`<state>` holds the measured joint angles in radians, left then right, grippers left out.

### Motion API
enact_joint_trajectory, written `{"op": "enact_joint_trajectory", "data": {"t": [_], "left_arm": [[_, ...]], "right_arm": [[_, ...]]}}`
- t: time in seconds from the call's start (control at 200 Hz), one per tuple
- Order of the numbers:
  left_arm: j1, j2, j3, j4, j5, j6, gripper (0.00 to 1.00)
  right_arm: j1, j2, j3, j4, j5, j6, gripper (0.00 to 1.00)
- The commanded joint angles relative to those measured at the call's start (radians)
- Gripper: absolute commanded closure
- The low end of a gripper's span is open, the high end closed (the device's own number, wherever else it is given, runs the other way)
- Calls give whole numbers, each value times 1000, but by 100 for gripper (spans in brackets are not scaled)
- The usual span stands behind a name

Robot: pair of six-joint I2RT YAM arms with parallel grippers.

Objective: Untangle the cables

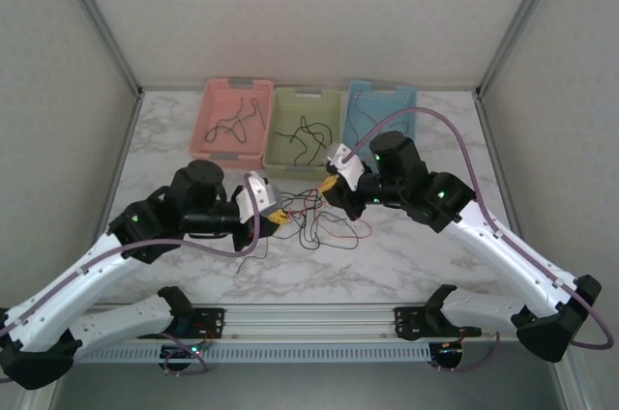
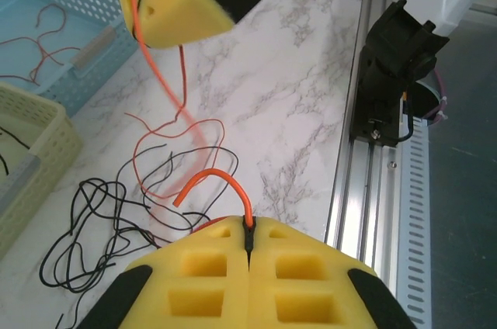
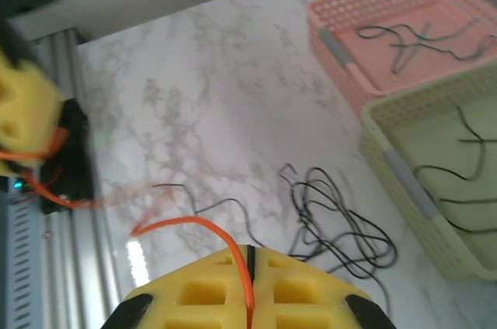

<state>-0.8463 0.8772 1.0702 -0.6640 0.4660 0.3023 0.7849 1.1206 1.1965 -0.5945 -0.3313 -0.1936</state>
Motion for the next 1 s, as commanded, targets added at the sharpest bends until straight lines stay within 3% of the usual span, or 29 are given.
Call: {"op": "enact_joint_trajectory", "data": {"t": [0.0, 0.155, 0.33, 0.431, 0.521, 0.561, 0.656, 0.706, 0.801, 0.996], "left_arm": [[4, -70, -33, 24, -39, -41, 100], [5, -165, -66, 100, -12, -74, 100], [4, -215, -71, 121, -113, -110, 100], [5, -237, -90, 116, -161, -122, 100], [5, -244, -111, 114, -203, -135, 94], [5, -240, -111, 104, -215, -137, 86], [5, -237, -116, 96, -268, -154, 50], [4, -241, -122, 95, -303, -168, 41], [6, -264, -144, 100, -337, -192, 33], [5, -296, -172, 95, -354, -225, 29]], "right_arm": [[-33, -36, -39, 44, 88, 69, 100], [-120, -32, -53, 67, 172, 128, 100], [-178, -21, -32, 124, 249, 194, 100], [-207, 3, 40, 174, 271, 224, 100], [-217, 55, 175, 180, 306, 224, 100], [-217, 84, 242, 178, 322, 219, 100], [-220, 149, 387, 175, 356, 205, 100], [-221, 181, 453, 178, 385, 196, 100], [-229, 243, 565, 199, 444, 178, 100], [-245, 390, 807, 261, 552, 98, 100]]}}
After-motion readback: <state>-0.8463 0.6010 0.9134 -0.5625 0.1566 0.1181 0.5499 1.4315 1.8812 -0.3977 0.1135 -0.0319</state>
